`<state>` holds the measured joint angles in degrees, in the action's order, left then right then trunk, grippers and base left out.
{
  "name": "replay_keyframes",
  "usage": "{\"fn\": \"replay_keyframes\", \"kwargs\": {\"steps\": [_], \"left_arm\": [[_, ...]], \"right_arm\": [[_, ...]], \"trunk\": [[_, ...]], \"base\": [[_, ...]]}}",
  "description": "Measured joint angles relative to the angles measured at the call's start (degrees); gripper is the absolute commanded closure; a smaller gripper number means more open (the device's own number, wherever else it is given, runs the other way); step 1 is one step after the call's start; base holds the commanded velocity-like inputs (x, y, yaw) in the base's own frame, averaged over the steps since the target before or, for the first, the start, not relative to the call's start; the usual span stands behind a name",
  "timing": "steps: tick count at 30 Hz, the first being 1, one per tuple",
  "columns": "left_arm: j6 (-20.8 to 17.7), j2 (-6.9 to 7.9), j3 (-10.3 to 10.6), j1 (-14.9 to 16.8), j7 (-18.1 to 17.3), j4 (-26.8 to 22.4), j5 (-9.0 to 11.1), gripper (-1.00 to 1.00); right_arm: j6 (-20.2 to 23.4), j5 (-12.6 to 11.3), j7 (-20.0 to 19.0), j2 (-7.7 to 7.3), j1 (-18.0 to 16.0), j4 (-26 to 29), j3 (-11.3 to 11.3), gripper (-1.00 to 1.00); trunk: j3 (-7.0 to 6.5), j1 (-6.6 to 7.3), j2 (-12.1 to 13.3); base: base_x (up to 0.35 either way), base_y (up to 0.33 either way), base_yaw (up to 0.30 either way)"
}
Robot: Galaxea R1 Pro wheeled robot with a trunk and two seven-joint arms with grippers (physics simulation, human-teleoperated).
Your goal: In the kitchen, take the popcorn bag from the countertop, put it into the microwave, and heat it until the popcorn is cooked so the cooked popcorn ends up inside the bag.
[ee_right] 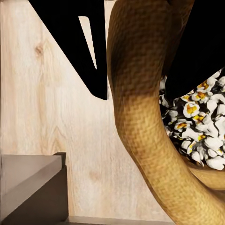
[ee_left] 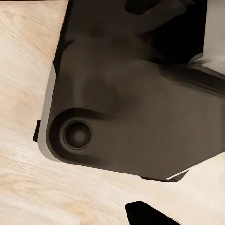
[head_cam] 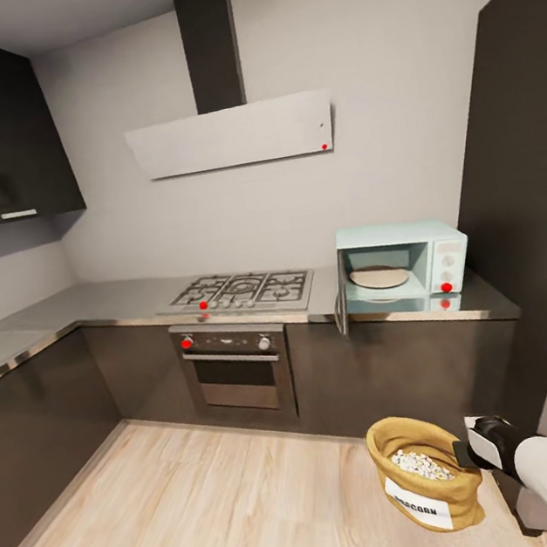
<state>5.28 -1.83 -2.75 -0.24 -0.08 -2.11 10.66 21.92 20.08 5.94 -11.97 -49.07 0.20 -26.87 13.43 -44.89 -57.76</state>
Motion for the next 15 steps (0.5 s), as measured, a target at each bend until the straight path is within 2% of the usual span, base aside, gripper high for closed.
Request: {"fn": "replay_keyframes", "kwargs": {"steps": [3,10,15], "left_arm": [[0.02,0.02,0.00,0.00,0.00,0.01,0.01,-1.00],[0.02,0.01,-0.05,0.00,0.00,0.01,0.01,-1.00],[-0.25,0.00,0.14,0.00,0.30,0.01,0.19,-1.00]], "right_arm": [[0.12,-0.10,-0.05,0.01,-0.02,0.03,-0.04,1.00],[0.26,-0.24,-0.18,0.02,-0.01,-0.03,-0.04,1.00],[1.15,-0.18,-0.37,0.04,-0.02,0.03,-0.07,1.00]], "trunk": [[0.00,0.00,0.00],[0.00,0.00,0.00],[0.01,0.03,-0.01]], "base": [[0.000,0.000,-0.093],[0.008,0.000,-0.004],[0.268,0.000,0.000]]}}
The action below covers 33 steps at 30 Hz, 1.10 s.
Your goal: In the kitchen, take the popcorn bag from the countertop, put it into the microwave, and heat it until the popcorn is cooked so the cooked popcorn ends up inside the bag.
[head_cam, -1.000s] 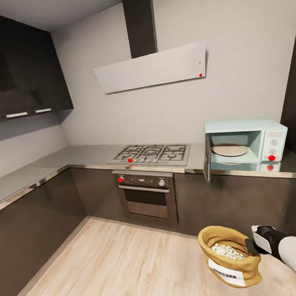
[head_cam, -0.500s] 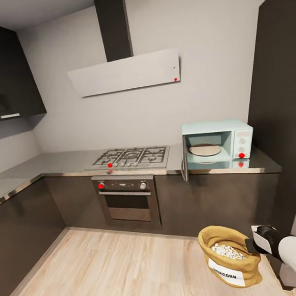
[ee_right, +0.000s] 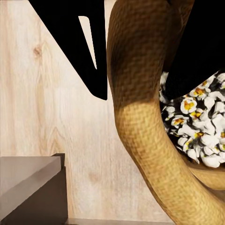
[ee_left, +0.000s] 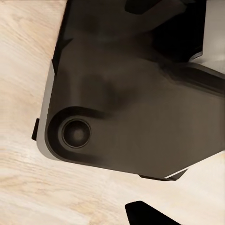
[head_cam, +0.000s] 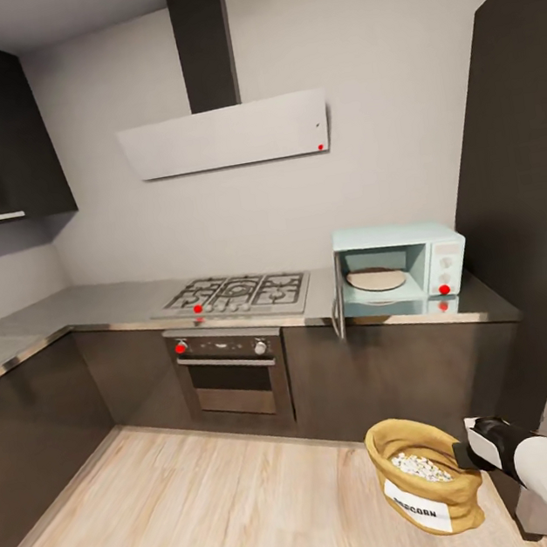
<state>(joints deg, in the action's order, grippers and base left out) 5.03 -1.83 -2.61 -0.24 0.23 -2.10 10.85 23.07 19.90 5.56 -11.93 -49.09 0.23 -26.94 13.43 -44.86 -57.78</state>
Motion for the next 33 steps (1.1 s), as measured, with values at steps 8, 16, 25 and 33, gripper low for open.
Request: {"fn": "replay_keyframes", "kwargs": {"steps": [8,16,25,33], "left_arm": [[0.27,0.00,-0.15,0.00,0.04,0.00,-0.05,-1.00],[0.27,-0.08,-0.18,0.00,0.02,0.00,-0.14,-1.00],[0.27,-0.07,-0.14,0.00,0.01,0.00,-0.24,-1.00],[0.27,-0.05,-0.14,0.00,0.02,0.00,-0.24,-1.00]], "right_arm": [[30.38,0.51,-4.04,0.61,-0.01,25.87,-0.19,1.00],[36.75,0.43,-6.26,0.24,-0.01,40.17,-0.46,1.00],[36.73,0.41,-6.35,0.07,-0.01,52.15,-0.32,1.00],[36.72,-1.16,-6.36,-0.01,-0.01,63.17,0.18,1.00]], "trunk": [[-0.01,-0.03,0.01],[0.00,-0.03,0.01],[0.00,-0.03,0.01],[-0.01,-0.03,0.01]], "base": [[0.068,0.000,0.000],[0.000,0.000,0.000],[0.000,0.000,0.000],[0.000,0.000,0.000]]}}
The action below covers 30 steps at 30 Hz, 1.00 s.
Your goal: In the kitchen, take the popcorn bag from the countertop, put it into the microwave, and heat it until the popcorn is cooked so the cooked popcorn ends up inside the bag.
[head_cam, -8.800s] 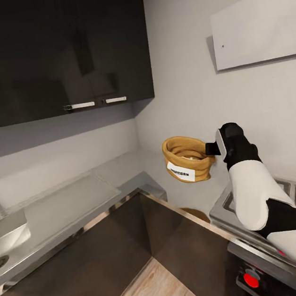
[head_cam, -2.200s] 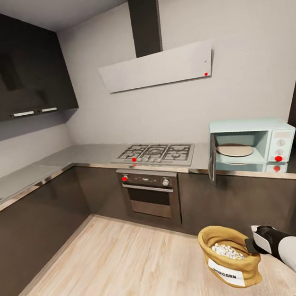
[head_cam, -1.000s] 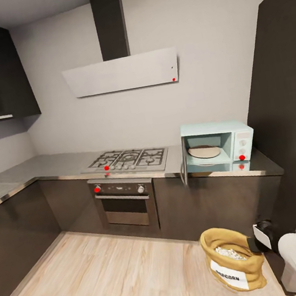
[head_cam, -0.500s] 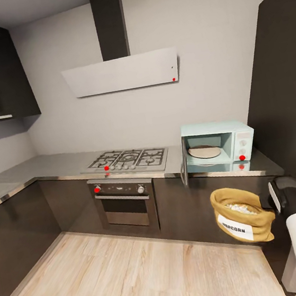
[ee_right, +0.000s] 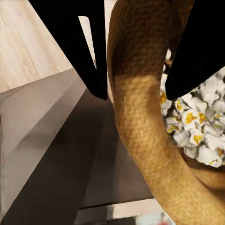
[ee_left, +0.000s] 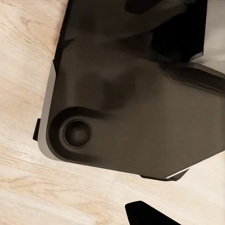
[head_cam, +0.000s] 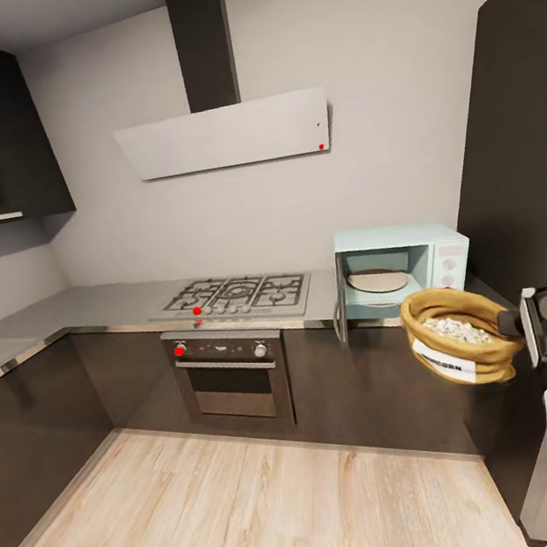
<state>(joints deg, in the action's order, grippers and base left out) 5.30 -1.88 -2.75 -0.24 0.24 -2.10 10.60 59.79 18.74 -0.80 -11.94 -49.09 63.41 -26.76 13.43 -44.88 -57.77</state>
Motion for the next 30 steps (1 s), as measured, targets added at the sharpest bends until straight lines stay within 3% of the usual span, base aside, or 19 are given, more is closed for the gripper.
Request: {"fn": "replay_keyframes", "kwargs": {"steps": [2,5,7,11,17,30], "left_arm": [[0.00,-0.02,-0.01,0.00,0.02,0.00,0.00,-1.00],[0.00,-0.03,-0.05,0.01,0.05,0.01,0.04,-1.00],[0.00,-0.03,-0.06,0.00,0.07,0.00,0.06,-1.00],[0.00,-0.03,-0.02,0.00,0.08,0.00,0.08,-1.00],[0.00,-0.03,0.00,0.00,0.04,0.00,0.01,-1.00],[0.00,0.05,0.08,0.00,-0.01,0.07,0.13,-1.00]], "right_arm": [[0.00,-0.43,0.00,0.06,0.00,1.76,0.20,1.00],[-0.01,-0.97,0.00,0.00,0.01,2.33,4.44,1.00],[-0.01,-1.27,0.01,-0.01,0.01,2.38,5.60,1.00],[-0.01,-3.27,0.01,-0.01,0.01,2.49,6.05,1.00],[-0.01,-3.47,0.06,-0.01,0.01,2.56,6.10,1.00],[-0.01,-3.38,0.17,0.01,0.01,2.56,6.19,1.00]], "trunk": [[0.00,0.00,0.00],[0.00,0.00,0.00],[0.00,0.00,0.00],[0.00,0.00,0.00],[0.00,0.00,0.00],[0.00,0.03,0.00]], "base": [[0.000,0.000,0.000],[0.000,0.000,0.000],[0.000,0.000,0.000],[0.000,0.000,0.000],[0.002,0.000,0.000],[0.298,0.000,0.000]]}}
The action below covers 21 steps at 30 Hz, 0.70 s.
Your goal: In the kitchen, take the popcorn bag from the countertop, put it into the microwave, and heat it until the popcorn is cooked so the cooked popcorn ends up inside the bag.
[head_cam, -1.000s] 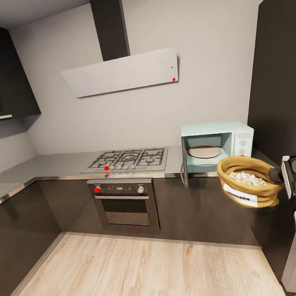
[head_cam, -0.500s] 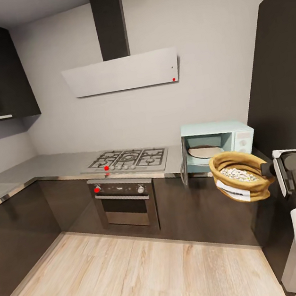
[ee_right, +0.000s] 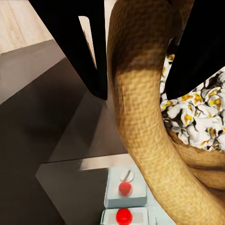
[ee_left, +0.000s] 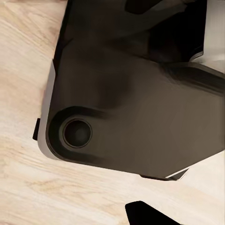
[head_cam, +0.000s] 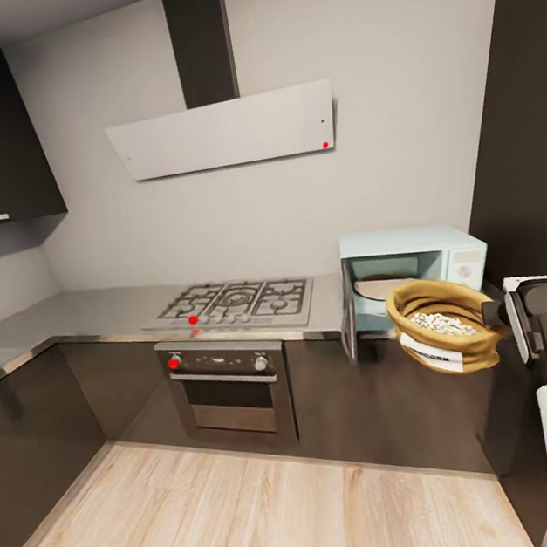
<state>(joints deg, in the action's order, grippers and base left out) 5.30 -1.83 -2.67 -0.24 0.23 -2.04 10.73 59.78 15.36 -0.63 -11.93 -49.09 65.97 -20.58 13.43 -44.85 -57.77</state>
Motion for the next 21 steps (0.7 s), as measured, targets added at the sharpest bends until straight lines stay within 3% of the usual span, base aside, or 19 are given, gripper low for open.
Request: {"fn": "replay_keyframes", "kwargs": {"steps": [12,21], "left_arm": [[0.00,0.00,-0.08,0.00,-0.02,-0.06,-0.04,-1.00],[0.00,0.00,-0.08,0.00,0.00,-0.03,-0.13,-1.00]], "right_arm": [[0.00,0.09,0.07,-0.11,0.00,0.09,0.01,1.00],[0.00,0.20,0.02,-0.32,0.00,0.21,-0.08,1.00]], "trunk": [[0.00,0.00,0.00],[0.00,-0.03,0.00]], "base": [[0.315,0.000,0.000],[0.039,0.000,0.000]]}}
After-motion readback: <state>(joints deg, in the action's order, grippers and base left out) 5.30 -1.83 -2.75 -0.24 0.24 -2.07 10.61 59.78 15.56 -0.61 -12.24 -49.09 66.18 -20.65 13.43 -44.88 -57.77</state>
